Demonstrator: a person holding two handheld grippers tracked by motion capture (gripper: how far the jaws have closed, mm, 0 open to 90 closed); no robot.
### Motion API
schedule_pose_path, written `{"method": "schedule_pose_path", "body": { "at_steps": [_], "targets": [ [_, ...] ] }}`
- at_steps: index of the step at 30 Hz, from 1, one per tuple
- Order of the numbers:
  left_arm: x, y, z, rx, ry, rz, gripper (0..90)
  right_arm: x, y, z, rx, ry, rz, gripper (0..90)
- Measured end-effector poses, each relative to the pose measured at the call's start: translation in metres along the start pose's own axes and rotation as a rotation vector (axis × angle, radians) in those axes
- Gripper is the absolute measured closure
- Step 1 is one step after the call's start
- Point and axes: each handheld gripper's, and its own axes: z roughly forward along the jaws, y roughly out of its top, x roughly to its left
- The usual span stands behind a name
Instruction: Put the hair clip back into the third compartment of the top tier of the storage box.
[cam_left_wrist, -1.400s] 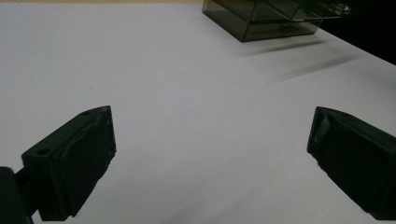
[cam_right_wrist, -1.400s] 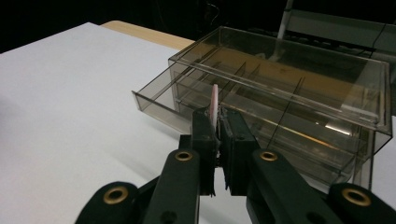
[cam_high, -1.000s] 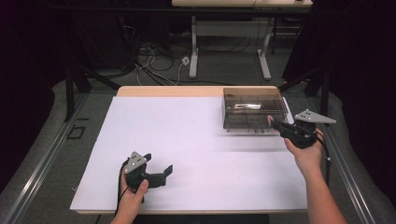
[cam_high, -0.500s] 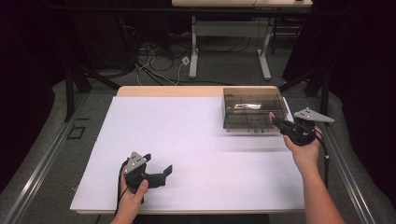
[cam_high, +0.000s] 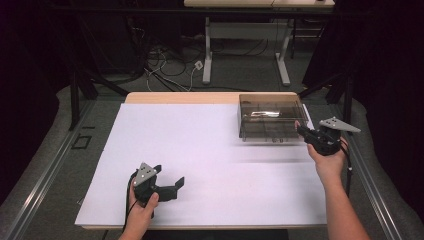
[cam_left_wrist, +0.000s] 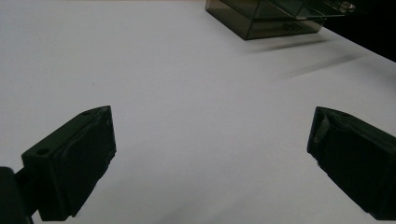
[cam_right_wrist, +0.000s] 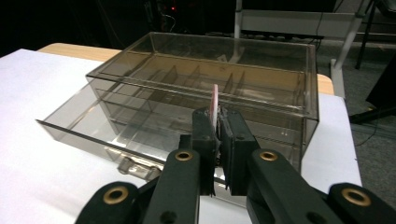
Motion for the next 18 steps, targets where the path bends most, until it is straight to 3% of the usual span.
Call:
{"method": "schedule_pose_path", "body": {
  "at_steps": [18],
  "targets": [
    [-0.001, 0.000, 0.000, 0.002, 0.003, -0.001, 1.2, -0.012, -0.003, 0.011, -0.008, -0.065, 0.028, 85.4]
  ]
}}
